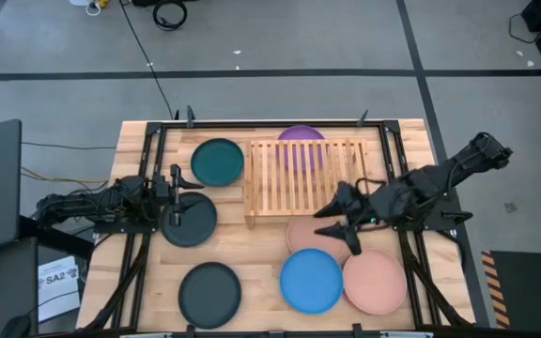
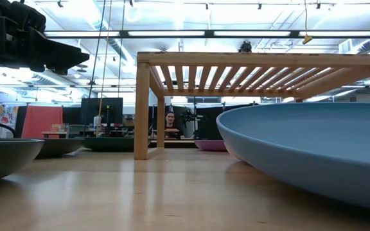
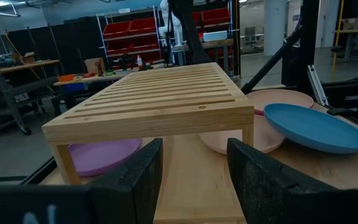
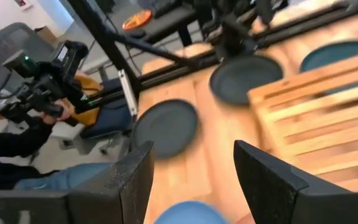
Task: Place and stack plates onto a shelf
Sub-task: Put the blue plate on the shelf
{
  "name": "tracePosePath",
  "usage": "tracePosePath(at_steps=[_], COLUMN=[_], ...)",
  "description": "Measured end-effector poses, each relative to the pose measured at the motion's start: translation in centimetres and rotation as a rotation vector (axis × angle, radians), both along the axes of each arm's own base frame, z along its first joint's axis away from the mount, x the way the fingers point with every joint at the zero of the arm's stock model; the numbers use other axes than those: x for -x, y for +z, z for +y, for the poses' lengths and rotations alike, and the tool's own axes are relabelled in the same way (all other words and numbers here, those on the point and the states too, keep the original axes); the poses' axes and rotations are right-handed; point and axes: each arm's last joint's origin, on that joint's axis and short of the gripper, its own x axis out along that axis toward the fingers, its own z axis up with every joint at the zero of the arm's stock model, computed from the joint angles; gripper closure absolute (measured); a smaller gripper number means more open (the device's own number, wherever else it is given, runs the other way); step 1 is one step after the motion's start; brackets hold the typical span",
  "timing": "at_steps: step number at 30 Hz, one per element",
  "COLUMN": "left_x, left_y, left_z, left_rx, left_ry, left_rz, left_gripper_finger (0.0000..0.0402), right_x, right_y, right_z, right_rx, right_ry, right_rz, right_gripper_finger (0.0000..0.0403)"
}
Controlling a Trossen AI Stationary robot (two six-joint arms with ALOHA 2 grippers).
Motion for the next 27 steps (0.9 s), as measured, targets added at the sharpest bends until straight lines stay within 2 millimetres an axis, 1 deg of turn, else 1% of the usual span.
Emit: tracePosePath(at_steps=[5, 11, 16, 21, 27], left_x=[0.0, 0.0, 0.0, 0.0, 0.0], left_y=[0.0, 0.0, 0.0, 0.0, 0.0], left_z=[0.0, 0.0, 0.0, 0.0, 0.0], left_rx=[0.0, 0.0, 0.0, 0.0, 0.0], left_ry=[0.0, 0.0, 0.0, 0.0, 0.0], left_rz=[0.0, 0.0, 0.0, 0.0, 0.001], left_gripper_finger=[0.0216, 0.0216, 0.0216, 0.0216, 0.0216], right_x=[-1.0, -1.1, -0.8, -0.5, -0.2], right_y=[-1.8, -5.2, -8.0, -10.3, -12.1], right_z=[2.4, 4.6, 6.3, 7.0, 7.1], right_rx=[-0.031, -0.108, -0.092, -0.067, -0.053], right_ry=[0.025, -0.053, -0.109, -0.158, -0.249], right_rz=[0.125, 0.351, 0.527, 0.693, 0.84], right_gripper_finger=[0.018, 0.0185, 0.0189, 0.019, 0.019])
